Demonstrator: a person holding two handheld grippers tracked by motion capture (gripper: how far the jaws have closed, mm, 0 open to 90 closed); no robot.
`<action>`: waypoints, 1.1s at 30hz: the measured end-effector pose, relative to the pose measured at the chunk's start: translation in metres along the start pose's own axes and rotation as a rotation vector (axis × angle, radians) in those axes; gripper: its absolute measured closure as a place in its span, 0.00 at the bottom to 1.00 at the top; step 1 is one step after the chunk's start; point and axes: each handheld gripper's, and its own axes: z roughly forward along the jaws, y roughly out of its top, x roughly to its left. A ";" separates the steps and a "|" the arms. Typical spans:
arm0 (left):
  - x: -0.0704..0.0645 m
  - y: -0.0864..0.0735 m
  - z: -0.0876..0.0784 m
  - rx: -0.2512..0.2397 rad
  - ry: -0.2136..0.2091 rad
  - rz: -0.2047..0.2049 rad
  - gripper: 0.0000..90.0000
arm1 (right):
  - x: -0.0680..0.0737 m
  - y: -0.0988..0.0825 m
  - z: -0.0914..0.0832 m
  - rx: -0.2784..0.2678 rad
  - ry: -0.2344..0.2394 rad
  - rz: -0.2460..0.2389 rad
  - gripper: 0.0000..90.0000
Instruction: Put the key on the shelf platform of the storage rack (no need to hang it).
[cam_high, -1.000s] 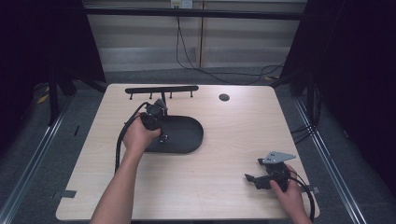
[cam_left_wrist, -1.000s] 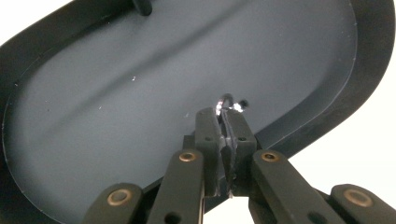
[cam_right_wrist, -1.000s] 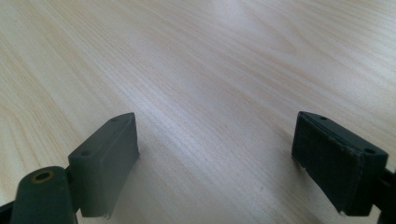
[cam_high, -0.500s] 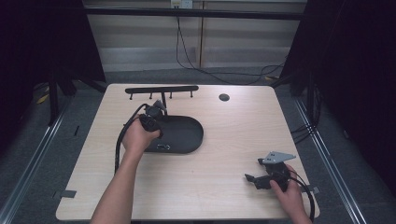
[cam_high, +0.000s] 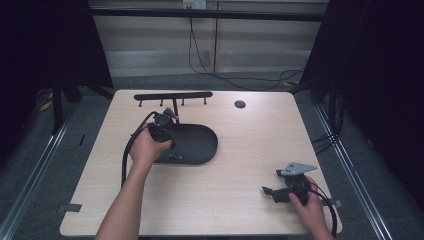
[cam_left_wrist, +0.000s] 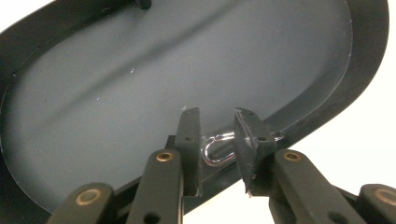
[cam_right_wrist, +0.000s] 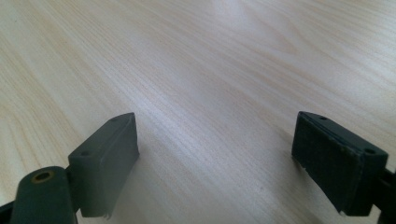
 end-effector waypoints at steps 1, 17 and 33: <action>0.000 0.000 0.000 0.001 -0.002 -0.001 0.79 | 0.000 0.000 0.000 0.000 -0.001 0.000 0.16; -0.008 -0.004 -0.007 -0.026 0.006 0.009 0.58 | 0.000 0.000 0.000 0.000 0.000 0.000 0.16; -0.017 -0.010 -0.014 -0.044 -0.010 0.015 0.44 | 0.000 0.000 0.000 0.000 -0.001 0.000 0.16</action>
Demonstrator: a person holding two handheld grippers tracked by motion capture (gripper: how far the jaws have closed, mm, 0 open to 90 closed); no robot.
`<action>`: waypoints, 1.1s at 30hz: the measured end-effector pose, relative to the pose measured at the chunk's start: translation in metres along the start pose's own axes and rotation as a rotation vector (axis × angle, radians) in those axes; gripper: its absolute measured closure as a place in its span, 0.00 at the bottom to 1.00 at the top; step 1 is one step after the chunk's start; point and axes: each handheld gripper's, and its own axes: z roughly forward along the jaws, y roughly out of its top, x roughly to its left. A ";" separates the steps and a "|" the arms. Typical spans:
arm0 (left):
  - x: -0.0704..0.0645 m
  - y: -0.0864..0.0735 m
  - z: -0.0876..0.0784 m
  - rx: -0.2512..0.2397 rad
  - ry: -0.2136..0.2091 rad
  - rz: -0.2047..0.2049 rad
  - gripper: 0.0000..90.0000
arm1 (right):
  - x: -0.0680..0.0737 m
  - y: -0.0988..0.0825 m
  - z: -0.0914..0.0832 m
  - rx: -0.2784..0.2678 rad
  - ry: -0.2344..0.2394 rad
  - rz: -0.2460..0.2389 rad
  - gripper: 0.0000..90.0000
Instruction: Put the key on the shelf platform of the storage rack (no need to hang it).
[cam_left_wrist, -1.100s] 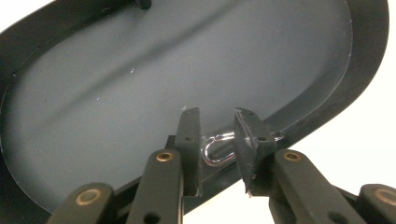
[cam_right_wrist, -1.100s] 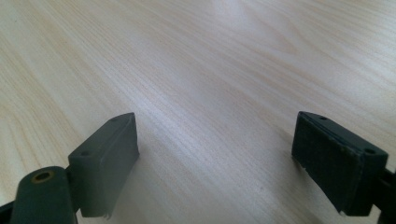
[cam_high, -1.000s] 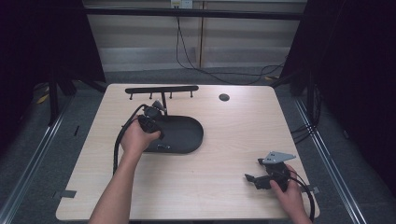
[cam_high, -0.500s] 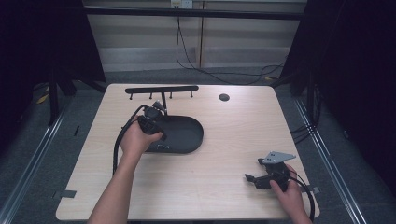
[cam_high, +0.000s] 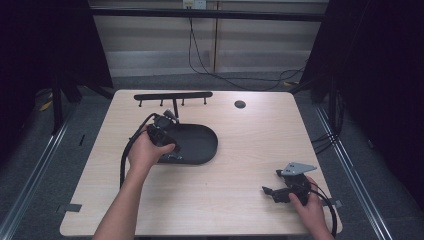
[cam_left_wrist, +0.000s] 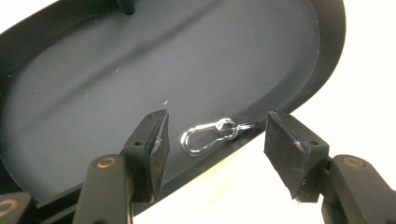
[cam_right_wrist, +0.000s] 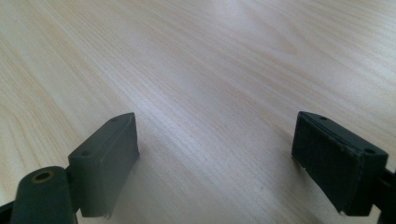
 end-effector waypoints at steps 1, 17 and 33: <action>0.000 0.000 0.000 0.000 0.000 0.007 0.43 | 0.000 0.000 0.000 0.000 0.000 0.000 0.16; -0.008 -0.013 -0.004 -0.017 -0.012 0.015 0.34 | 0.000 0.000 0.000 0.000 0.000 0.000 0.16; -0.013 -0.027 -0.007 -0.008 -0.021 0.035 0.32 | 0.000 0.000 0.000 0.000 0.000 0.000 0.16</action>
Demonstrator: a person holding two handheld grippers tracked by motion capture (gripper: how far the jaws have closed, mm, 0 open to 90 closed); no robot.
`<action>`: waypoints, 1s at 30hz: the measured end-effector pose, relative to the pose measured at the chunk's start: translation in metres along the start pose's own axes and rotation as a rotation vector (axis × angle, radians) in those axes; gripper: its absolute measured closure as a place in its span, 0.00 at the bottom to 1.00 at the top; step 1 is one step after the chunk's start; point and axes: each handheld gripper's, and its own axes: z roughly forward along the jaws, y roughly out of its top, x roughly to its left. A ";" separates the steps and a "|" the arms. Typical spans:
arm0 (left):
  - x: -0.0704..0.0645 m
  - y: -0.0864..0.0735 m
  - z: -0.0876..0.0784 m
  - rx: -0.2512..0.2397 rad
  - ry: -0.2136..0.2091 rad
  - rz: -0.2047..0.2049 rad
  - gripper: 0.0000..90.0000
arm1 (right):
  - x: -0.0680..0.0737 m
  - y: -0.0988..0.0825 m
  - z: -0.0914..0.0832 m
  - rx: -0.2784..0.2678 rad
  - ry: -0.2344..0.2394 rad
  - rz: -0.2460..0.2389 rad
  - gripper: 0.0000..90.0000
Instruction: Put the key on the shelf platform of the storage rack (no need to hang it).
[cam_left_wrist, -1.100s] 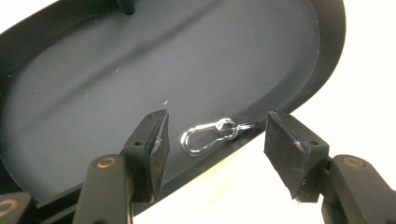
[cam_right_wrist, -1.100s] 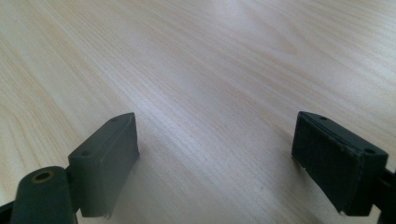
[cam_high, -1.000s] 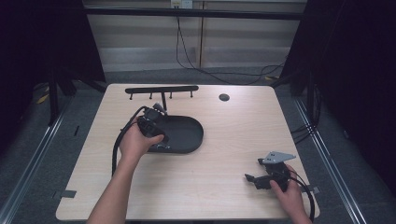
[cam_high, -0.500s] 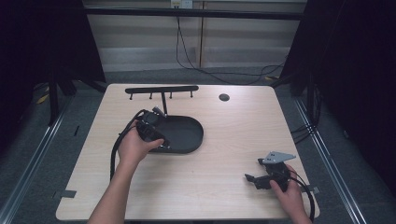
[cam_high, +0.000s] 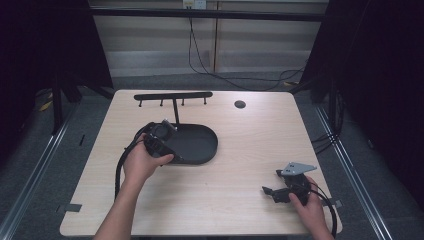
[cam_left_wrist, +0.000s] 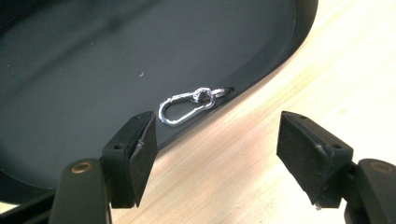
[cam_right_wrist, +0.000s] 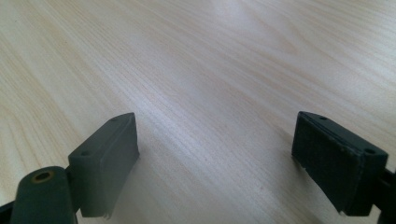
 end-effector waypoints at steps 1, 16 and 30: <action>-0.001 -0.001 -0.001 -0.002 0.002 -0.006 0.32 | 0.000 0.000 0.000 0.000 0.000 0.000 0.16; -0.001 -0.020 0.005 -0.005 0.000 -0.001 0.31 | 0.000 0.000 0.000 0.000 0.000 0.000 0.16; -0.006 -0.039 0.008 -0.015 -0.009 0.009 0.30 | 0.000 0.000 0.000 0.000 0.000 0.000 0.16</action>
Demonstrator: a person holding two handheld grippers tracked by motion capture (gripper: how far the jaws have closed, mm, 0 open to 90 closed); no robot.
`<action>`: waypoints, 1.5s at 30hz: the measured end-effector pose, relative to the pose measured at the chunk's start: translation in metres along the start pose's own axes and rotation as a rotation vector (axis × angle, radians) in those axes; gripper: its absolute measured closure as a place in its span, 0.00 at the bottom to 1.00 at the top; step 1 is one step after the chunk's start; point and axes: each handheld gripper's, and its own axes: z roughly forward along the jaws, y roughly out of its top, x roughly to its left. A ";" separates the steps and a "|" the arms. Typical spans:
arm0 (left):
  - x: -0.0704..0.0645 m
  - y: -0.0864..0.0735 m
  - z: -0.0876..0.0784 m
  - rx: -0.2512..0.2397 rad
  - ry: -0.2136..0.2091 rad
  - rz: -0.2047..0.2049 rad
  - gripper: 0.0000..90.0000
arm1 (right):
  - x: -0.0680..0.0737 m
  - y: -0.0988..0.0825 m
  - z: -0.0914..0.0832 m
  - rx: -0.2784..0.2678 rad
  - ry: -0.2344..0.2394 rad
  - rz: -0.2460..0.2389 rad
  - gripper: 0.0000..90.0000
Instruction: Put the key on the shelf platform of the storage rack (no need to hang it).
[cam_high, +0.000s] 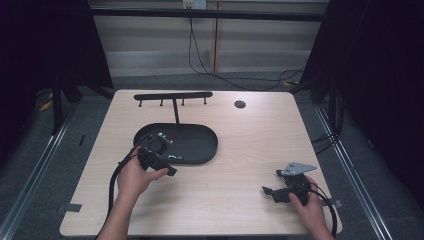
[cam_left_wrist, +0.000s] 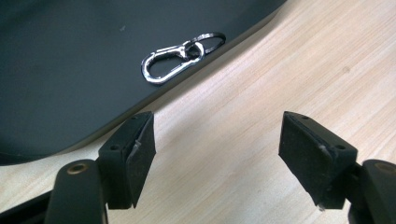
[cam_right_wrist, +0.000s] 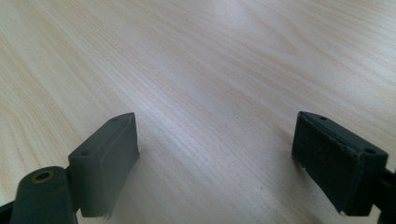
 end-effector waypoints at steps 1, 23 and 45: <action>0.000 -0.001 0.000 0.001 -0.001 0.004 0.30 | 0.000 0.000 0.000 0.000 0.000 0.000 0.16; 0.009 -0.031 0.012 -0.007 -0.014 -0.003 0.27 | 0.000 0.000 0.000 0.000 0.000 0.000 0.16; 0.020 -0.057 0.014 -0.035 -0.008 0.008 0.25 | 0.000 0.000 0.000 0.000 0.000 0.000 0.16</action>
